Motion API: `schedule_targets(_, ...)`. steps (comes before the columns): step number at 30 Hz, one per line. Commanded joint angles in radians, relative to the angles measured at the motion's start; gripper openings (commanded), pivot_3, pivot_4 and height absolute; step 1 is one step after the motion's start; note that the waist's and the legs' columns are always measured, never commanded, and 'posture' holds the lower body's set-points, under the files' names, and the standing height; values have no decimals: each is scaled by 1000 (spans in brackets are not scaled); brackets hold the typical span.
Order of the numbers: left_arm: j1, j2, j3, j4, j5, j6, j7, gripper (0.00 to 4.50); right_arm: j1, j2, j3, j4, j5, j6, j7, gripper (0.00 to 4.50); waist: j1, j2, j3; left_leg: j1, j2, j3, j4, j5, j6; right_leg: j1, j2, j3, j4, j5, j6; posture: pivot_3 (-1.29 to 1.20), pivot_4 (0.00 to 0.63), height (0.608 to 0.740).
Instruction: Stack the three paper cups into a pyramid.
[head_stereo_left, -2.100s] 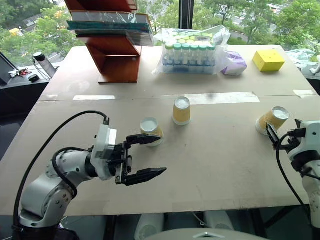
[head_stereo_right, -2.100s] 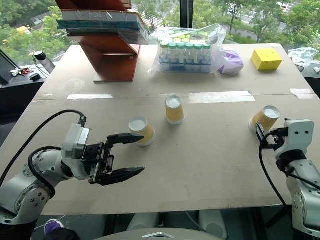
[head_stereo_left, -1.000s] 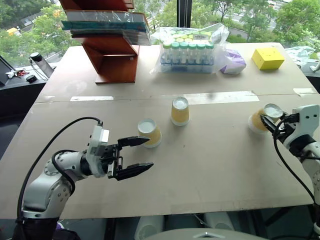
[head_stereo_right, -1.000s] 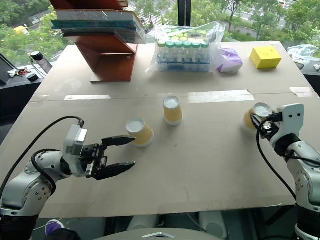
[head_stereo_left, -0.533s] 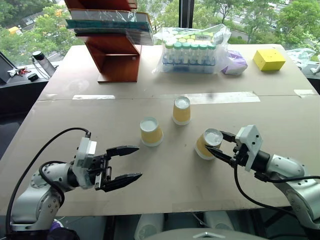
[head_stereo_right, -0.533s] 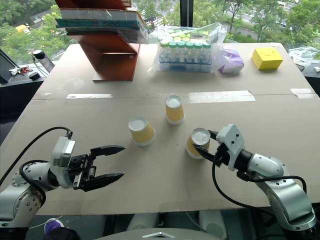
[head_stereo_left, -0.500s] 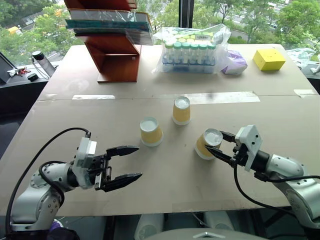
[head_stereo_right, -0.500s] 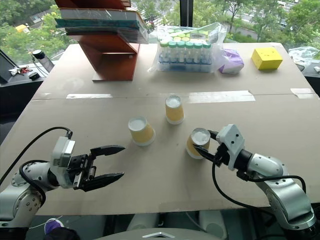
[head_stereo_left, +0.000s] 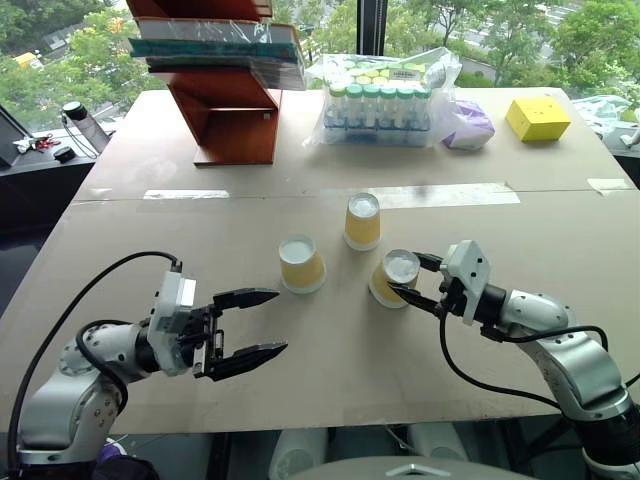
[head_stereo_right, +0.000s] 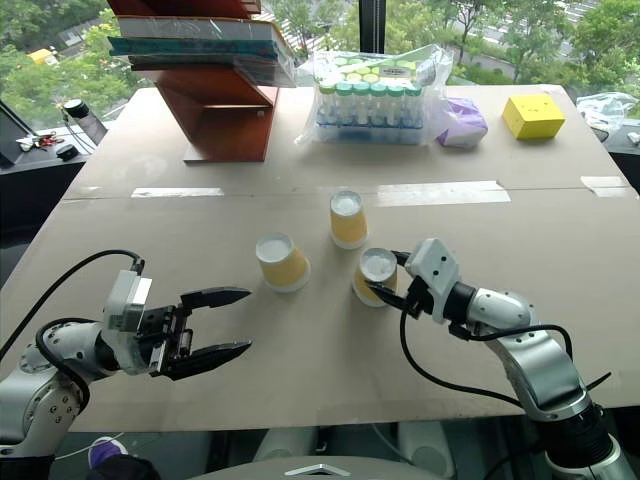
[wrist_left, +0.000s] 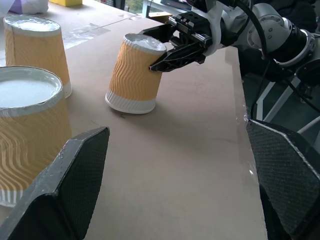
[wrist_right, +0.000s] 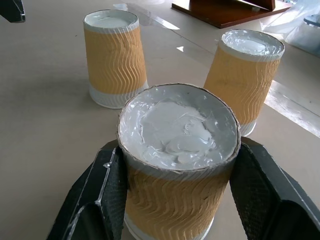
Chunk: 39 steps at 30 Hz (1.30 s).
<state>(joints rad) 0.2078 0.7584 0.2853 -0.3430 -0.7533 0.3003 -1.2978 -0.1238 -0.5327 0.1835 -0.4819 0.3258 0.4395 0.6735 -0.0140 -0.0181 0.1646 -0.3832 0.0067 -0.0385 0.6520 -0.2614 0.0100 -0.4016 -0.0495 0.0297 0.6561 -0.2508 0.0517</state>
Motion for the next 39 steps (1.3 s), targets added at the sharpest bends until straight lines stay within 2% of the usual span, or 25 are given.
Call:
schedule_targets(1,-10,10,29,-34,-22,10,16,4500,-20,-21,-1,4,-3,24,24,2627,0,0,0,0,0,0,0,0,0,0,0,0,0,0,0,0,150,740)
schedule_targets(2,-15,11,29,-31,-22,11,18,4500,-20,-30,-16,0,0,31,25,3180,0,0,0,0,0,0,0,0,0,0,0,0,0,0,0,0,150,740)
schedule_targets(5,-26,9,29,-23,-19,18,27,4500,-19,-58,-57,-49,30,51,33,4447,1,0,0,0,0,0,0,0,0,0,0,0,0,0,0,0,150,740)
schedule_targets(10,-49,-3,25,1,-8,41,80,4500,18,-92,-114,-150,60,31,50,4480,-1,0,0,0,0,-1,0,0,0,0,0,0,0,1,2,0,150,740)
schedule_targets(15,-110,-3,15,86,40,48,138,4500,126,-139,-301,-273,285,92,115,4480,5,0,0,-1,0,-2,0,0,0,0,0,-2,0,1,2,0,150,740)
schedule_targets(18,-178,-4,-11,156,97,25,166,4500,217,-166,-413,-331,372,83,135,4480,4,-1,1,0,-1,-2,0,0,0,1,-1,-2,0,1,3,0,150,740)
schedule_targets(23,-329,-25,-93,252,183,-4,187,4500,329,-179,-511,-404,466,65,148,4480,4,-1,1,0,-1,0,0,0,0,2,0,-3,0,1,3,0,150,740)
schedule_targets(33,-545,-92,-243,407,283,-33,150,4500,496,-176,-574,-456,442,2,147,4480,1,-3,1,0,-2,1,1,0,0,2,0,-2,1,2,3,0,150,740)
schedule_targets(36,-579,-103,-259,434,283,-41,116,3644,532,-168,-592,-471,431,-12,128,4500,2,-4,1,0,-2,0,1,0,0,3,1,-3,1,2,3,0,150,740)
schedule_targets(38,-582,-101,-257,445,280,-52,90,2758,550,-165,-595,-479,426,-19,120,4500,0,-4,1,0,-2,0,1,0,0,3,1,-3,1,2,3,0,150,740)
schedule_targets(39,-583,-102,-252,450,270,-51,74,2758,557,-163,-594,-482,423,-21,114,4500,-1,-4,1,0,-2,1,1,0,0,3,1,-2,1,2,3,0,150,740)
